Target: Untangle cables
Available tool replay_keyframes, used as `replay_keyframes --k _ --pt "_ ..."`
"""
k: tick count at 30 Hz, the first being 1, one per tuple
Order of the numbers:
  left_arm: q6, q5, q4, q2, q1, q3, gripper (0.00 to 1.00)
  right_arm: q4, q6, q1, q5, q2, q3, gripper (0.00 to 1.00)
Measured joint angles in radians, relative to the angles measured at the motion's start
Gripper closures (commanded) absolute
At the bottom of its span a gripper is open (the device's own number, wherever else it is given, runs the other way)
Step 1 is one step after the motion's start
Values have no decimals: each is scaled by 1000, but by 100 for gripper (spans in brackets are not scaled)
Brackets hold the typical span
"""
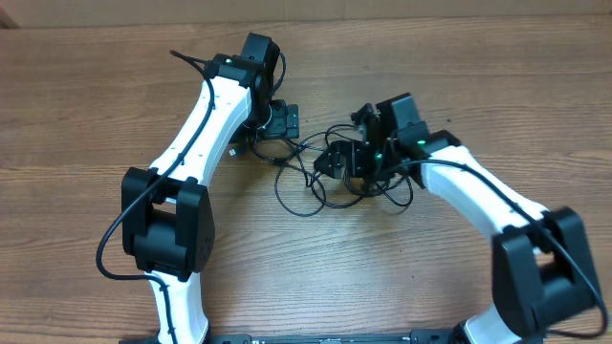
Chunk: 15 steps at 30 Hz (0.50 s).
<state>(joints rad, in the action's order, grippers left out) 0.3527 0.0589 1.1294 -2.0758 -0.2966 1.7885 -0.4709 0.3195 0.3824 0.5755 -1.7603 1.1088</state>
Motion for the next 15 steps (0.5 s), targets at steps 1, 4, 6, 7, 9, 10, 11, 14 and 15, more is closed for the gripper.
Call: replay_keyframes --k 1,4,6,7,9,10,11,14,15 --pt "2 -1 0 0 0 0 0 28 5 13 16 -18 0 12" --pt "8 -4 0 0 0 0 0 80 18 59 46 -47 0 42" --pt "12 -4 0 0 0 0 0 93 18 77 46 -46 0 71" --pt "12 -4 0 0 0 0 0 92 23 78 35 -46 0 85" --pt "12 -4 0 0 0 0 0 88 23 76 11 -46 0 96" --pt "12 -4 0 0 0 0 0 88 24 76 -8 -46 0 96" --pt "12 -4 0 0 0 0 0 86 26 76 -20 -46 0 96" --pt "12 -4 0 0 0 0 0 85 27 76 -52 -46 0 96" --pt "12 -4 0 0 0 0 0 84 27 76 -56 -46 0 96"
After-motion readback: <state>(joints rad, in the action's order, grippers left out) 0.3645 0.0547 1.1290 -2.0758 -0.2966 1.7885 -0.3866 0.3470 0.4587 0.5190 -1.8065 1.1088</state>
